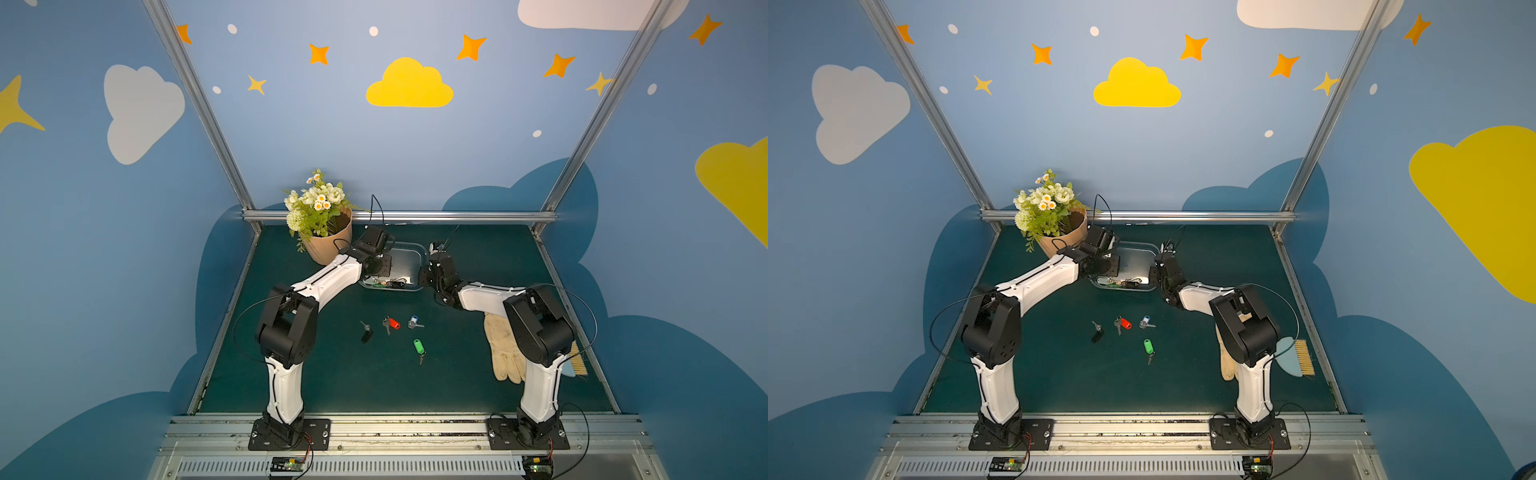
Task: Take the keys out of the storage box
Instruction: Pick up the key from the storage box, then place the key at the center of the board.
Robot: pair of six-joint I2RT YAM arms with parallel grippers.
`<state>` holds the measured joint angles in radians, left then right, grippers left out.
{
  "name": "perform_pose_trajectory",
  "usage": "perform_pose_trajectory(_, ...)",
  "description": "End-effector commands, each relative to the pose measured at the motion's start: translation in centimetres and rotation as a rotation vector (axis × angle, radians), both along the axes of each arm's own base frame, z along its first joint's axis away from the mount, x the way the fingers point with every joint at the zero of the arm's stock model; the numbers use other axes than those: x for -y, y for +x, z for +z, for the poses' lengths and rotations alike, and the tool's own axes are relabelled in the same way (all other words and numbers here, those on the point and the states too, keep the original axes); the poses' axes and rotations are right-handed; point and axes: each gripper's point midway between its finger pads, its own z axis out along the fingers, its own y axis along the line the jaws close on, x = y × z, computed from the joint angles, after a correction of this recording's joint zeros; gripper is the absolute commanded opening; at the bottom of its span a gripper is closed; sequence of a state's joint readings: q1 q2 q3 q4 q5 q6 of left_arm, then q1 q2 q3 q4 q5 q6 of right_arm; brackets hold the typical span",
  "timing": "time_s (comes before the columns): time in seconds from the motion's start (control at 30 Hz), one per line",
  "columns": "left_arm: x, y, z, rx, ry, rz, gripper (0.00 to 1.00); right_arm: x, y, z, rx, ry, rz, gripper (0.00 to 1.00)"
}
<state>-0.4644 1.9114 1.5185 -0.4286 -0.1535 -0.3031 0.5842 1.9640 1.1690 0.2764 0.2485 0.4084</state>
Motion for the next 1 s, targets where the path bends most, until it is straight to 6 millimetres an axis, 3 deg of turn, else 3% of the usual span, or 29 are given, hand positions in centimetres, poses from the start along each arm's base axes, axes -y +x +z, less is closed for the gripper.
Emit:
perform_pose_trajectory(0.0,-0.3,-1.6,3.5,0.041,-0.064,-0.014,0.03,0.8,-0.1,-0.9,-0.074,-0.048,-0.018,0.00)
perform_pose_trajectory(0.1,-0.9,-4.8,5.1,0.051,-0.091,-0.065,0.03,0.9,-0.2,-1.0,-0.133,-0.071,-0.007,0.00)
perform_pose_trajectory(0.3,-2.5,-13.1,7.1,0.087,-0.158,-0.166,0.03,1.7,-1.2,-1.7,-0.288,-0.142,0.011,0.00)
perform_pose_trajectory(0.43,-3.3,-18.7,5.9,0.064,-0.179,-0.210,0.03,1.8,-1.3,-2.0,-0.348,-0.194,0.040,0.00)
perform_pose_trajectory(0.57,-2.8,-22.8,4.6,0.005,-0.222,-0.222,0.02,2.1,-1.2,-2.0,-0.387,-0.227,0.064,0.00)
perform_pose_trajectory(0.7,-1.1,-24.8,2.5,-0.073,-0.231,-0.220,0.02,1.9,-0.9,-2.0,-0.394,-0.206,0.073,0.00)
perform_pose_trajectory(0.97,4.4,-26.4,-3.3,-0.256,-0.244,-0.280,0.02,1.2,-0.6,-2.4,-0.418,-0.188,0.106,0.00)
